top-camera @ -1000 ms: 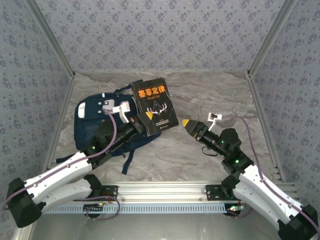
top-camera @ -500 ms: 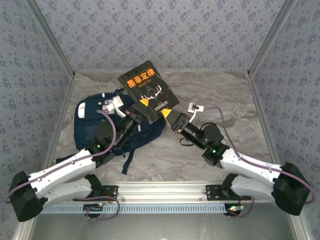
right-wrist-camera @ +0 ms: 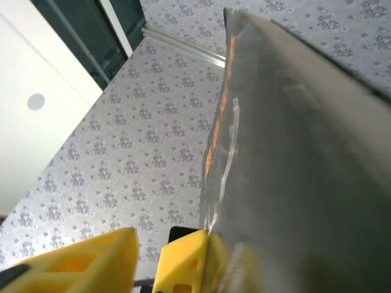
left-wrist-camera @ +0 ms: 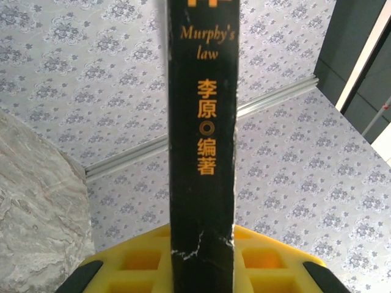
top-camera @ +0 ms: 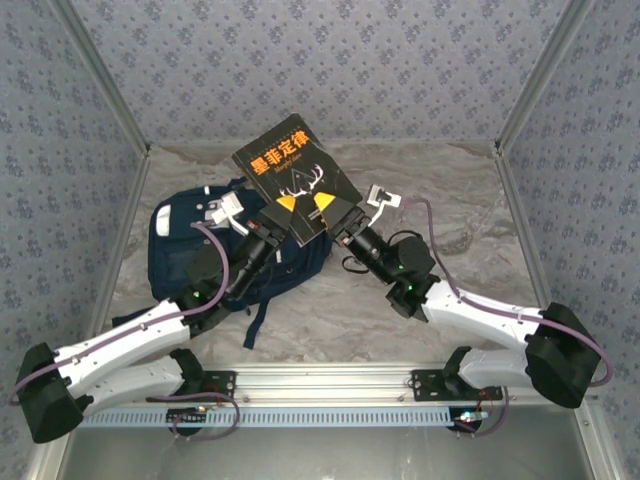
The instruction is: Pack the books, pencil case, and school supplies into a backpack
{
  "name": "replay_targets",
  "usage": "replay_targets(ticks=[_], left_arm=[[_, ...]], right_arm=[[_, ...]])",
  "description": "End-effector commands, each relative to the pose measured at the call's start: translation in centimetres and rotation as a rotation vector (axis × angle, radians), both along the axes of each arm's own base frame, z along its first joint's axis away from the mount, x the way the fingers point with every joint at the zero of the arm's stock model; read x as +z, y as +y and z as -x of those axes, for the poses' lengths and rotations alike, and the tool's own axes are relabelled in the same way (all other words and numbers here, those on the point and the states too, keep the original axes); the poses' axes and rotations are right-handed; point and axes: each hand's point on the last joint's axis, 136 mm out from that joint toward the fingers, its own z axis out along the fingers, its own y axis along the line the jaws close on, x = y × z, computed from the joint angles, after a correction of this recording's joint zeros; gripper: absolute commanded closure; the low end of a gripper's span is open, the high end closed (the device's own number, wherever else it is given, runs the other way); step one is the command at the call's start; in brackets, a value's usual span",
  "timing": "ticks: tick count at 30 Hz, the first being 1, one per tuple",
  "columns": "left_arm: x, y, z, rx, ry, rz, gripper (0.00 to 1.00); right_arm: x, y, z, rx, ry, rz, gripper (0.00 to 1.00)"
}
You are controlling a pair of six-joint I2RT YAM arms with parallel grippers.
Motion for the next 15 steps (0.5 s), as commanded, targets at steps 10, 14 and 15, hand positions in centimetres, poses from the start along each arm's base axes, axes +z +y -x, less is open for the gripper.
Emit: replay_targets(ticks=[10,14,15], left_arm=[[0.9,0.8,0.6,0.025,-0.036,-0.016,0.84],[0.0,2.0,0.9,0.073,-0.048,-0.119,0.48],[-0.2,2.5,0.9,0.088,-0.044,-0.149,0.41]], right_arm=[[1.0,-2.3,-0.8,-0.147,-0.041,0.037,1.00],[-0.2,-3.4,-0.6,-0.115,-0.038,0.096,1.00],[-0.6,-3.8,-0.6,-0.101,-0.029,0.104,1.00]])
